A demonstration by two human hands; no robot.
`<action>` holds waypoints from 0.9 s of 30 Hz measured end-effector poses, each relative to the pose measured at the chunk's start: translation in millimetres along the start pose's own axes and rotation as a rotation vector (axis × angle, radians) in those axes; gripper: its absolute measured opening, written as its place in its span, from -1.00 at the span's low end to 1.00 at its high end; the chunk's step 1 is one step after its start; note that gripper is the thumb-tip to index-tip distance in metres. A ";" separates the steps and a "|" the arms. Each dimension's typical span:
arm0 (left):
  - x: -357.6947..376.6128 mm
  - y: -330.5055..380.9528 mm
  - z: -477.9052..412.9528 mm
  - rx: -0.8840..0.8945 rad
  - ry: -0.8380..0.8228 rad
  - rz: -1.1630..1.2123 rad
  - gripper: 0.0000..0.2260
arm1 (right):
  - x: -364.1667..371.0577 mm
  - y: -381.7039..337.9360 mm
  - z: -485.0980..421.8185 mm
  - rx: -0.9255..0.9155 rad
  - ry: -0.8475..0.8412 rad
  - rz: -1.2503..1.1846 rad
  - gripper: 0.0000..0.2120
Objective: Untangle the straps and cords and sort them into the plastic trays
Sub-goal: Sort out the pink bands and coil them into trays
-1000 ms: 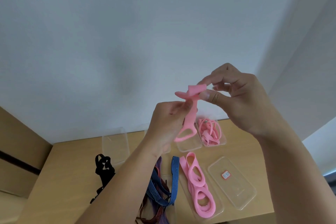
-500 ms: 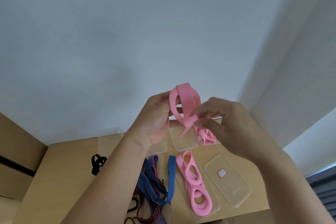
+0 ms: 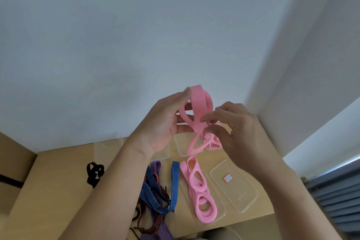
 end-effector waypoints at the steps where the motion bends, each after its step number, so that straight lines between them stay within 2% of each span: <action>1: 1.9 -0.2 0.3 0.025 -0.009 -0.024 -0.59 | 0.5 0.2 0.9 0.005 0.007 -0.013 -0.80; 7: 4.6 -1.4 -1.6 0.073 0.060 -0.024 -0.72 | 2.9 0.9 5.7 -0.006 0.026 -0.074 -0.78; 15: 12.2 -1.1 -6.7 0.071 0.082 -0.076 -0.73 | -4.5 6.0 19.5 -0.090 0.182 -0.077 -0.79; 19: 13.1 -2.6 -9.9 0.076 0.109 -0.125 -0.74 | -0.6 18.7 23.6 -0.054 0.161 -0.088 -0.72; 23: 10.0 -4.4 -11.1 0.081 0.141 -0.180 -0.65 | 7.4 27.5 24.5 -0.002 0.112 -0.140 -0.62; 27: 4.9 -2.0 -10.7 0.087 0.176 -0.198 -0.64 | 14.0 33.7 23.5 0.112 -0.009 -0.381 -0.52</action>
Point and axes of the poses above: each hand's wrist, its own z-axis away from the middle knuckle, its own x-axis out of the palm, y = z × x, the point moved 6 cm from there along -z, towards the middle knuckle, and after that the axes turned 3 degrees about -y, right-handed, at the moved point
